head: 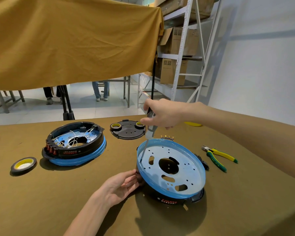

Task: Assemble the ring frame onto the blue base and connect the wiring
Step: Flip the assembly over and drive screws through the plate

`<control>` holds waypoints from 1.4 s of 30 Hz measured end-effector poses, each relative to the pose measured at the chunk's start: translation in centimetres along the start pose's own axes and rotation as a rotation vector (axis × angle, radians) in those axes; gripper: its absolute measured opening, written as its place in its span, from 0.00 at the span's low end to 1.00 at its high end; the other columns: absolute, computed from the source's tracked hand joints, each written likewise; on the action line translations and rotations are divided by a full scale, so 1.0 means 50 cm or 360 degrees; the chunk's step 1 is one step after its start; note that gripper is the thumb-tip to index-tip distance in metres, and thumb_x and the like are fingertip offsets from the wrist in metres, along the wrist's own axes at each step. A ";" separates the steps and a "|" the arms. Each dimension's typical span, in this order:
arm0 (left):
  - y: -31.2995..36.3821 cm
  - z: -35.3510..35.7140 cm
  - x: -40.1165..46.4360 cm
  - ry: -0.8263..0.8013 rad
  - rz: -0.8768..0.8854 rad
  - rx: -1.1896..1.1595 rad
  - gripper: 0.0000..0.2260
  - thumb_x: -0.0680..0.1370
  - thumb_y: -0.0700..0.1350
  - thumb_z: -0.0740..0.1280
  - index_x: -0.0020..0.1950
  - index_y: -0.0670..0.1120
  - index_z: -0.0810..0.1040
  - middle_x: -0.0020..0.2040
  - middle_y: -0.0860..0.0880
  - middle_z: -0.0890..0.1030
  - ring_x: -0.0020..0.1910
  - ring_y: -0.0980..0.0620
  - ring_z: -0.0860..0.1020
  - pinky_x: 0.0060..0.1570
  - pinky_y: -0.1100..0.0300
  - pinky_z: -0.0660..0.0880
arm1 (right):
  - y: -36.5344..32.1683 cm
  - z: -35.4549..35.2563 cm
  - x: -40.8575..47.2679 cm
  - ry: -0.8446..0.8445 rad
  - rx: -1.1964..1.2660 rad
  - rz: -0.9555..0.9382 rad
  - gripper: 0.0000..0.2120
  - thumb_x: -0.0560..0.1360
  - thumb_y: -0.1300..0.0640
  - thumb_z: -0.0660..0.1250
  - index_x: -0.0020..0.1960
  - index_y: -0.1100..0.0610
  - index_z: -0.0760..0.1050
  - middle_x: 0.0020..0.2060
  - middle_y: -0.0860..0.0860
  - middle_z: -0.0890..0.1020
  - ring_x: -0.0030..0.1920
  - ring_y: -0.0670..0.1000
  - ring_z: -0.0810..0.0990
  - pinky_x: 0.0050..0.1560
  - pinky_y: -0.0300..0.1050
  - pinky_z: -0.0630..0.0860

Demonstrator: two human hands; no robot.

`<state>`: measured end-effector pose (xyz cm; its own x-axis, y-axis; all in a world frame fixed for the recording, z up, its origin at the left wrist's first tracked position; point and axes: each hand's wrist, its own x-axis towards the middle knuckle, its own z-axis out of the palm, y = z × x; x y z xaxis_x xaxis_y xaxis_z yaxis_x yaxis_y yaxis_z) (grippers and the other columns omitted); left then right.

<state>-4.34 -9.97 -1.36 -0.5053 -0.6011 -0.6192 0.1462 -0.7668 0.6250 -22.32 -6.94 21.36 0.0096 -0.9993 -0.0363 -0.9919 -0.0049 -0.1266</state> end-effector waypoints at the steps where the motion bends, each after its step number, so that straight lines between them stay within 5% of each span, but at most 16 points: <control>1: 0.000 -0.001 0.000 -0.0008 -0.0003 0.0003 0.17 0.72 0.36 0.76 0.61 0.37 0.81 0.50 0.35 0.86 0.46 0.40 0.87 0.37 0.50 0.85 | 0.001 -0.004 -0.003 -0.0052 0.0072 -0.0002 0.24 0.80 0.44 0.69 0.68 0.51 0.62 0.39 0.53 0.82 0.29 0.47 0.81 0.27 0.37 0.77; 4: 0.001 -0.001 0.000 -0.0034 -0.0012 0.0020 0.17 0.72 0.37 0.76 0.61 0.37 0.81 0.51 0.35 0.86 0.47 0.41 0.87 0.40 0.50 0.85 | 0.003 -0.016 -0.006 -0.0047 0.0219 -0.0036 0.25 0.78 0.53 0.73 0.68 0.52 0.63 0.39 0.53 0.82 0.26 0.44 0.80 0.27 0.36 0.75; 8: 0.000 0.001 0.003 -0.0019 0.0002 -0.0007 0.16 0.74 0.36 0.75 0.61 0.36 0.81 0.51 0.35 0.86 0.48 0.40 0.87 0.43 0.47 0.85 | -0.007 -0.004 -0.007 0.0011 0.0027 0.0007 0.22 0.81 0.42 0.66 0.66 0.54 0.64 0.40 0.54 0.83 0.28 0.50 0.81 0.26 0.39 0.77; 12: -0.001 -0.002 0.005 -0.0027 0.0029 -0.0046 0.16 0.76 0.38 0.74 0.62 0.35 0.80 0.52 0.35 0.86 0.52 0.40 0.86 0.48 0.48 0.85 | -0.009 -0.005 -0.012 -0.0089 0.0155 -0.0020 0.25 0.78 0.54 0.72 0.69 0.54 0.63 0.43 0.55 0.82 0.32 0.50 0.83 0.27 0.37 0.77; 16: -0.001 0.001 0.000 -0.0083 0.0007 -0.0074 0.14 0.77 0.40 0.73 0.61 0.35 0.80 0.51 0.33 0.85 0.47 0.38 0.87 0.35 0.48 0.85 | -0.010 0.008 -0.014 0.0071 -0.0026 -0.0005 0.22 0.81 0.42 0.66 0.65 0.54 0.63 0.40 0.55 0.82 0.28 0.49 0.81 0.24 0.38 0.75; 20: 0.003 0.000 0.004 -0.0128 -0.0018 -0.0103 0.17 0.77 0.41 0.72 0.63 0.34 0.78 0.53 0.32 0.85 0.50 0.35 0.86 0.39 0.45 0.85 | -0.009 -0.006 -0.018 -0.0074 0.0167 -0.0046 0.23 0.79 0.54 0.72 0.67 0.53 0.63 0.42 0.54 0.82 0.32 0.49 0.82 0.27 0.37 0.76; 24: 0.002 0.000 0.003 -0.0182 -0.0042 -0.0136 0.19 0.77 0.41 0.71 0.65 0.34 0.76 0.55 0.32 0.84 0.51 0.35 0.86 0.39 0.44 0.85 | -0.016 0.006 -0.014 0.0028 -0.0027 -0.0054 0.20 0.81 0.46 0.67 0.65 0.54 0.63 0.43 0.55 0.83 0.27 0.50 0.81 0.25 0.37 0.76; 28: 0.001 -0.001 0.002 -0.0192 -0.0028 -0.0139 0.21 0.74 0.40 0.71 0.65 0.34 0.76 0.55 0.31 0.84 0.51 0.35 0.86 0.40 0.44 0.85 | -0.021 -0.002 -0.016 -0.0177 0.0114 -0.0078 0.27 0.77 0.57 0.73 0.69 0.53 0.60 0.45 0.56 0.83 0.34 0.51 0.83 0.27 0.37 0.77; 31: 0.000 -0.001 0.002 -0.0187 -0.0014 -0.0132 0.18 0.77 0.40 0.69 0.65 0.34 0.76 0.55 0.31 0.84 0.51 0.35 0.86 0.40 0.45 0.85 | -0.026 0.005 -0.010 -0.0026 -0.0008 -0.0064 0.21 0.81 0.49 0.68 0.66 0.56 0.63 0.41 0.57 0.84 0.26 0.50 0.81 0.25 0.38 0.76; 33: 0.000 0.000 0.002 -0.0176 -0.0004 -0.0123 0.17 0.78 0.40 0.69 0.64 0.34 0.76 0.54 0.31 0.84 0.50 0.35 0.86 0.38 0.46 0.85 | -0.029 0.007 -0.010 -0.0055 -0.0017 -0.0050 0.23 0.81 0.47 0.67 0.68 0.56 0.62 0.41 0.56 0.82 0.28 0.50 0.81 0.25 0.38 0.76; 36: -0.001 0.000 0.001 -0.0179 -0.0001 -0.0116 0.16 0.79 0.40 0.68 0.64 0.34 0.76 0.54 0.31 0.84 0.50 0.36 0.86 0.37 0.47 0.85 | -0.028 -0.002 -0.012 -0.0171 0.0134 -0.0074 0.27 0.78 0.56 0.72 0.70 0.54 0.61 0.41 0.55 0.81 0.30 0.48 0.82 0.27 0.37 0.76; 40: 0.000 0.003 -0.001 -0.0154 0.0016 -0.0089 0.15 0.79 0.39 0.67 0.64 0.33 0.77 0.53 0.31 0.84 0.49 0.36 0.86 0.37 0.48 0.85 | -0.030 0.009 -0.010 -0.0085 0.0012 -0.0040 0.23 0.81 0.45 0.67 0.67 0.56 0.64 0.40 0.55 0.84 0.29 0.51 0.82 0.27 0.42 0.80; 42: 0.001 0.002 -0.001 -0.0152 0.0011 -0.0080 0.15 0.79 0.39 0.67 0.63 0.33 0.77 0.53 0.32 0.84 0.48 0.37 0.86 0.37 0.48 0.85 | -0.029 0.009 -0.009 -0.0173 0.0085 -0.0069 0.25 0.80 0.47 0.69 0.69 0.54 0.61 0.45 0.55 0.83 0.34 0.52 0.82 0.29 0.42 0.81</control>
<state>-4.41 -9.95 -1.27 -0.5823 -0.5840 -0.5656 0.1914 -0.7746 0.6028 -20.81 -6.47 21.13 0.0689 -0.9882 -0.1365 -0.9822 -0.0433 -0.1826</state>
